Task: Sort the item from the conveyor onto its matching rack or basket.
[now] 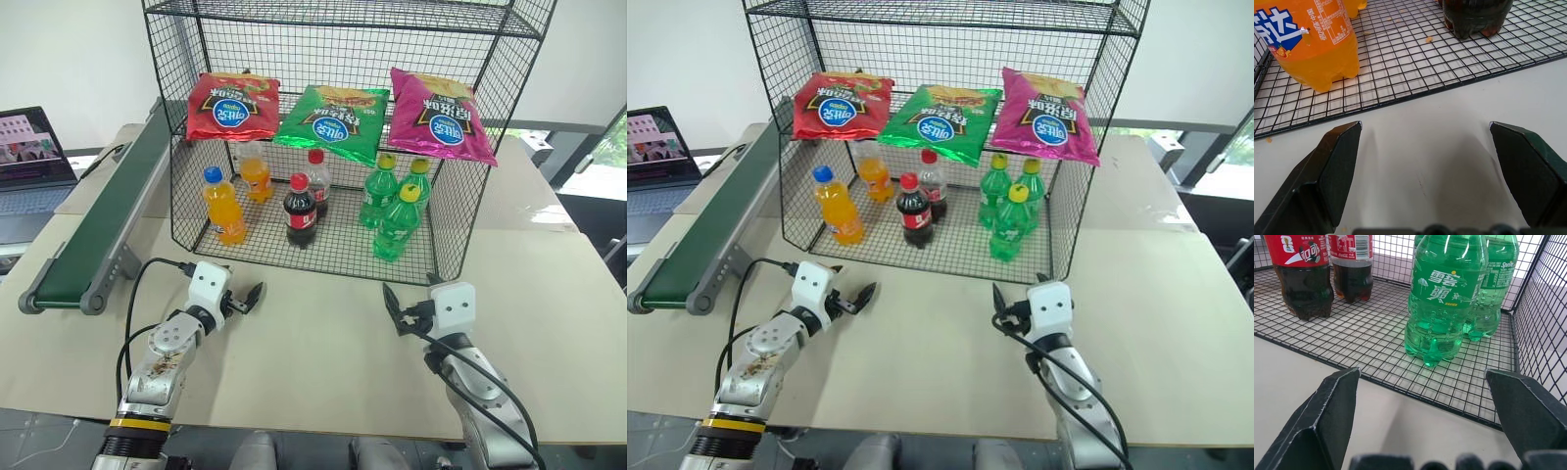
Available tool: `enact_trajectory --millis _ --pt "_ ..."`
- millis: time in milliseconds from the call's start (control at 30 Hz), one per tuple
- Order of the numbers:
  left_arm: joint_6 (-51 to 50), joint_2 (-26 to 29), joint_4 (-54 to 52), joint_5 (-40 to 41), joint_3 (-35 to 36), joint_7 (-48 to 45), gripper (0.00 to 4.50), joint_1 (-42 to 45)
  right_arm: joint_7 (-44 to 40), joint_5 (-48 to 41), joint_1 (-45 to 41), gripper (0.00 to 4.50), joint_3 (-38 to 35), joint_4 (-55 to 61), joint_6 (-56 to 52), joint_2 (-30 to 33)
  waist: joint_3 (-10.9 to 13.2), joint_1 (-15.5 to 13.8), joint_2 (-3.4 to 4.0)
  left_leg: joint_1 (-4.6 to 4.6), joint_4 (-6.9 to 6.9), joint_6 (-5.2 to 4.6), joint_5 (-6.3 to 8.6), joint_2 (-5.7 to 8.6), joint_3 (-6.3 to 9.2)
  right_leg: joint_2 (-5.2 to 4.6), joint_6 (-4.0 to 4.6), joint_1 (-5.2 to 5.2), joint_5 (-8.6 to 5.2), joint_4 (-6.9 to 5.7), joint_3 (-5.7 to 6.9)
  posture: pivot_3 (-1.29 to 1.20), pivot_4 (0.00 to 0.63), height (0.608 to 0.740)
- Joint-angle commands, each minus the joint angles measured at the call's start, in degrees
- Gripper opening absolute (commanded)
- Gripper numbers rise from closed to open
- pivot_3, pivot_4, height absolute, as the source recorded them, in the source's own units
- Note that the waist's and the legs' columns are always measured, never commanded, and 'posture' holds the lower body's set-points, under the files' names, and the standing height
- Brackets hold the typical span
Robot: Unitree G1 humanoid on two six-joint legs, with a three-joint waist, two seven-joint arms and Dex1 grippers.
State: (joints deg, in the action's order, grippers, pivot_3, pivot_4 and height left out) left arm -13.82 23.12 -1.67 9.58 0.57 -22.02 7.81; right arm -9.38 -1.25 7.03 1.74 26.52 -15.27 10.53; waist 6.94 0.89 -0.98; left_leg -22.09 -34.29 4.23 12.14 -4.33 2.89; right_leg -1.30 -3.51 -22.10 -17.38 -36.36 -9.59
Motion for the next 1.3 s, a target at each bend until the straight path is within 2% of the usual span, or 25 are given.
enact_trajectory --millis 33,133,1300 --pt "0.8 0.6 -0.5 -1.4 -0.6 -0.7 4.45 0.3 -0.2 -0.4 -0.2 4.50 -0.9 1.9 1.5 0.4 0.0 0.0 0.00 0.00 0.00 0.00 0.00 0.00 0.00 0.00 0.00 0.00 0.00 0.00 0.00 0.00 0.150 0.740" --pt "0.3 -1.4 -1.2 2.0 1.0 -1.9 4.45 0.2 -0.7 -0.5 0.1 4.50 -1.4 2.3 1.4 0.8 0.0 -0.1 0.01 -0.01 0.00 0.00 0.00 0.00 0.00 0.00 0.00 0.00 0.00 -0.01 0.00 0.00 0.150 0.740" --pt "1.1 -0.8 1.2 -0.6 1.9 -3.6 4.45 2.4 0.0 0.3 -1.2 4.50 -0.6 1.4 1.7 0.1 0.0 0.0 0.01 -0.01 -0.40 -0.19 0.11 0.01 0.00 0.02 -0.03 0.00 -0.05 -0.42 0.00 0.00 0.150 0.740"
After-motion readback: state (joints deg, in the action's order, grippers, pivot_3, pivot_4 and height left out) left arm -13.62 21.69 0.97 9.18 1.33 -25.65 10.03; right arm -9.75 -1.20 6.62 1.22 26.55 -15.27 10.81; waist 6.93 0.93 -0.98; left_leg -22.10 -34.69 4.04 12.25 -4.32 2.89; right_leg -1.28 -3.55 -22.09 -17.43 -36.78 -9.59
